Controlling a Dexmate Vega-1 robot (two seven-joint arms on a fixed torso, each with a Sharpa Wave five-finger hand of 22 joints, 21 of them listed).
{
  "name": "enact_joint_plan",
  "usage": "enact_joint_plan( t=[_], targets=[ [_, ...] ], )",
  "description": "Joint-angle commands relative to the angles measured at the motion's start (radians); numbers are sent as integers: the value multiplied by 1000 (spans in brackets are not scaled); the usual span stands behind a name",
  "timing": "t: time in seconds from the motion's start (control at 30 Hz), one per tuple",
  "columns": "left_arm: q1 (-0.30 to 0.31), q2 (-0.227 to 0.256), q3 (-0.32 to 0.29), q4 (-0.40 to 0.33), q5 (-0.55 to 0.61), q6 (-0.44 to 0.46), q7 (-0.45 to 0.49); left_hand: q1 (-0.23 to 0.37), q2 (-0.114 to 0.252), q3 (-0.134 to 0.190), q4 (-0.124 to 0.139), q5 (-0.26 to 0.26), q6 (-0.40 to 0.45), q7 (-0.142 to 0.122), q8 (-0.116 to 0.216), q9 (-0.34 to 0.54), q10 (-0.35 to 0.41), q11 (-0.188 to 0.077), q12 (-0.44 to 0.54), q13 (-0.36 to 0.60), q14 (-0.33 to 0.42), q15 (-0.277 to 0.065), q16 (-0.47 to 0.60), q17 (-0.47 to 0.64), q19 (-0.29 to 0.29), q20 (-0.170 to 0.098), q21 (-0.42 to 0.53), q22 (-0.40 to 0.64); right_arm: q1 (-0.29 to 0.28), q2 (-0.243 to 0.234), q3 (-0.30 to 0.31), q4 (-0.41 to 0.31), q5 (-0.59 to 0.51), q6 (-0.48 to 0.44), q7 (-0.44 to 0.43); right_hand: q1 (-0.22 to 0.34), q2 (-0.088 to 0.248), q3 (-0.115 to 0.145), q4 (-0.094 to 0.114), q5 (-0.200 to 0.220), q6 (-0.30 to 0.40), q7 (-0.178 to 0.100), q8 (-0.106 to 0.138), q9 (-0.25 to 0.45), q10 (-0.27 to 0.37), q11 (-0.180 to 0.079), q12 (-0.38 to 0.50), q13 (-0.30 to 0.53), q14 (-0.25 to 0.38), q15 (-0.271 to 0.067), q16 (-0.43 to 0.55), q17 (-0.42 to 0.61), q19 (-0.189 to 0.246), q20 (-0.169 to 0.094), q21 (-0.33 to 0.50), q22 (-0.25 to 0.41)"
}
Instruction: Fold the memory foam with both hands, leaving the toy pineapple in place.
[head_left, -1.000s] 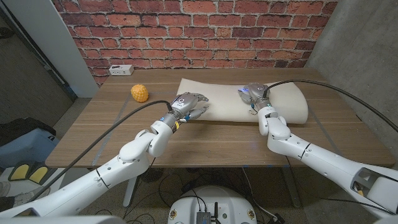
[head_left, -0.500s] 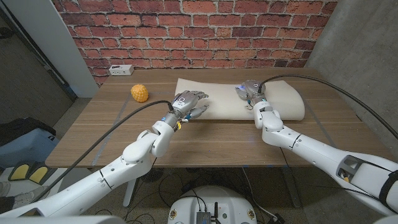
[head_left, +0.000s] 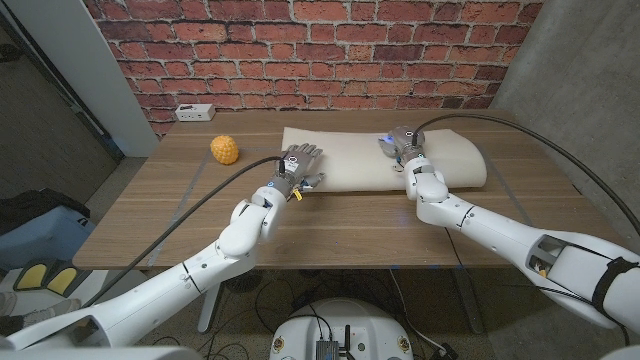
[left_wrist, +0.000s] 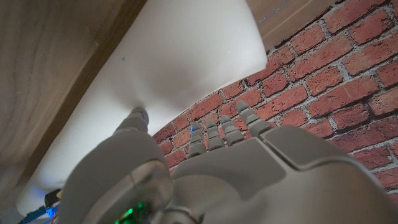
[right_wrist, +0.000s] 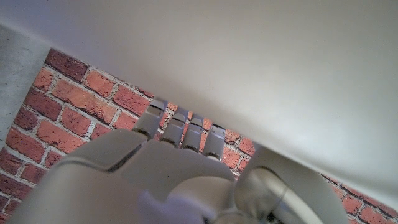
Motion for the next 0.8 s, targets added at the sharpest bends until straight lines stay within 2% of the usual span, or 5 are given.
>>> enact_joint_plan(
  t=[0.03, 0.17, 0.27, 0.57, 0.8],
  targets=[
    [-94, -68, 84, 182, 238, 54, 44, 163, 109, 149, -30, -2, 47, 4, 16, 6, 54, 3, 27, 2, 61, -12, 24, 11, 81, 21, 9, 8, -7, -26, -1, -9, 32, -36, -14, -3, 5, 7, 1, 3, 6, -2, -3, 3, 6, 4, 1, 1, 6, -56, -2, 1, 9, -5, 2, 3],
    [-119, -104, 96, 255, 257, 68, 116, 219, 107, 233, 5, -9, 81, 7, 20, 8, 94, -3, 37, 4, 102, -25, 36, 16, 133, 27, 27, 10, -16, -41, 3, -25, 40, -46, -15, -3, 4, 9, 1, 3, 5, -1, -4, 3, 5, 7, 0, 1, 7, -56, -2, 1, 9, -4, 2, 3],
    [-140, -126, 98, 305, 230, 59, 188, 238, 104, 257, 13, -13, 91, 2, 20, 9, 111, -5, 40, 4, 115, -28, 38, 17, 149, 23, 33, 11, -23, -52, 7, -38, 45, -54, -16, -2, 2, 11, 1, 3, 6, -2, -4, 3, 7, 7, 0, 1, 7, -57, -3, 0, 9, -4, 2, 3],
    [-203, -170, 89, 360, 38, 2, 162, 172, 92, 239, 126, -26, 107, 14, 15, 11, 139, 2, 40, 5, 153, -27, 48, 27, 188, 32, 44, 10, -41, -69, 15, -63, 59, -60, -25, -1, 0, 15, 1, 2, 9, -1, -4, 3, 11, 7, 1, 1, 12, -55, -3, -1, 11, -3, 3, 3],
    [-256, -203, 128, 444, -48, -4, 154, 147, 93, 240, 162, -24, 97, 23, 10, 11, 134, 8, 35, 5, 149, -22, 43, 28, 188, 34, 43, 10, -51, -76, 20, -75, 66, -70, -25, 1, -2, 19, 0, 2, 12, 0, -4, 3, 15, 5, 2, 1, 14, -57, -3, -3, 13, -3, 3, 3]
  ],
)
